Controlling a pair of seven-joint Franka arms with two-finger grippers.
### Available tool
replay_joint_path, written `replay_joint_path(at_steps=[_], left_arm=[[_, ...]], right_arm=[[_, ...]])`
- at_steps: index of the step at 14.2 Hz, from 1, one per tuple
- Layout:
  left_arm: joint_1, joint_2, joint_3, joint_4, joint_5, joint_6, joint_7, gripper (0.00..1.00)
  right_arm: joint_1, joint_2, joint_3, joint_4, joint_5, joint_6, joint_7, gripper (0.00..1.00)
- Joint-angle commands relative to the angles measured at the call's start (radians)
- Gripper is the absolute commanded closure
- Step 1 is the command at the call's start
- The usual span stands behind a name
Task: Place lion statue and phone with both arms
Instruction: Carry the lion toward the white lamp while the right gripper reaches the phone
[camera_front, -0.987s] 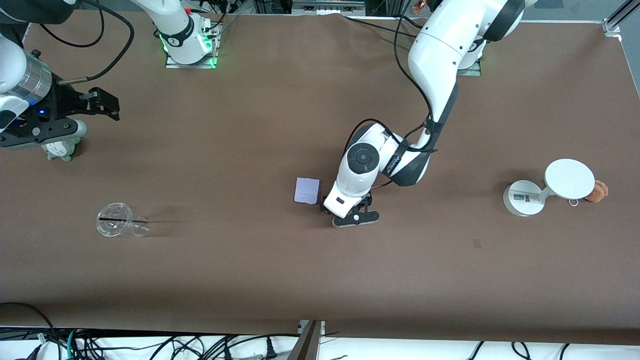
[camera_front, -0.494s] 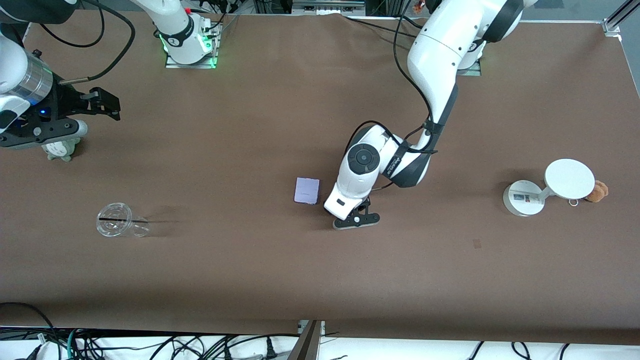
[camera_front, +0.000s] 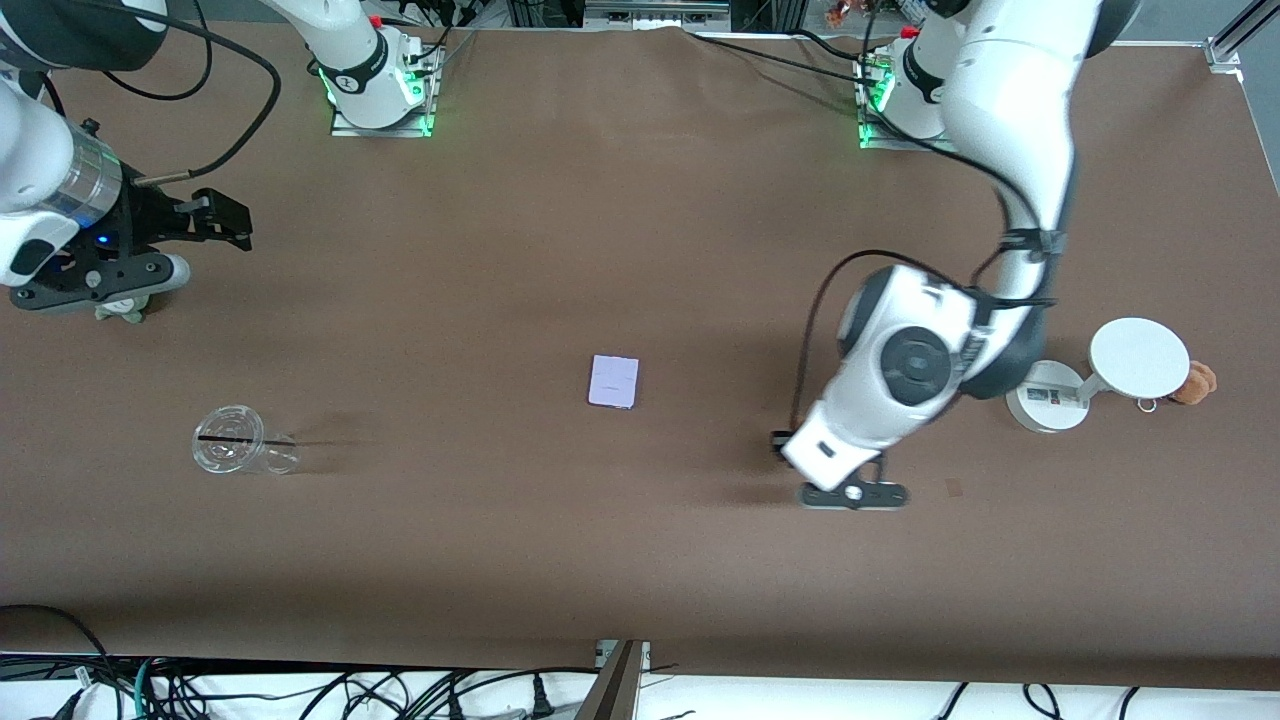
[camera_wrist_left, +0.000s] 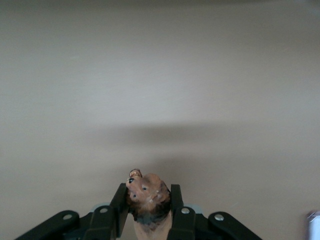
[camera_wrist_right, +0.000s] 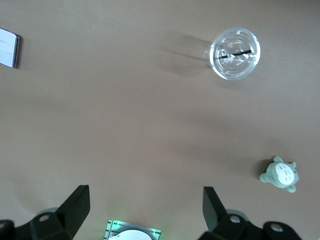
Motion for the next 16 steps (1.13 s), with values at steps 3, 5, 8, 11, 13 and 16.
replay_joint_path(at_steps=[3, 5, 8, 11, 13, 16], left_arm=[[0.217, -0.097, -0.019, -0.183, -0.012, -0.003, 0.325, 1.00], [0.285, -0.098, -0.019, -0.209, -0.012, 0.012, 0.419, 1.00], [0.331, -0.091, -0.018, -0.264, -0.003, 0.100, 0.504, 1.00], [0.372, -0.059, -0.019, -0.311, -0.009, 0.181, 0.563, 1.00], [0.372, -0.040, -0.019, -0.312, -0.013, 0.181, 0.563, 1.00], [0.372, -0.040, -0.019, -0.312, -0.013, 0.174, 0.557, 0.99]], right_arm=[[0.026, 0.083, 0.002, 0.005, 0.026, -0.024, -0.005, 0.00], [0.076, 0.102, 0.002, 0.009, 0.026, -0.015, 0.018, 0.00], [0.168, 0.151, 0.002, 0.019, 0.032, 0.039, 0.223, 0.00], [0.259, 0.233, 0.002, 0.019, 0.091, 0.207, 0.414, 0.00], [0.323, 0.301, 0.002, 0.019, 0.130, 0.338, 0.559, 0.00], [0.395, 0.402, 0.002, 0.020, 0.133, 0.559, 0.734, 0.00]])
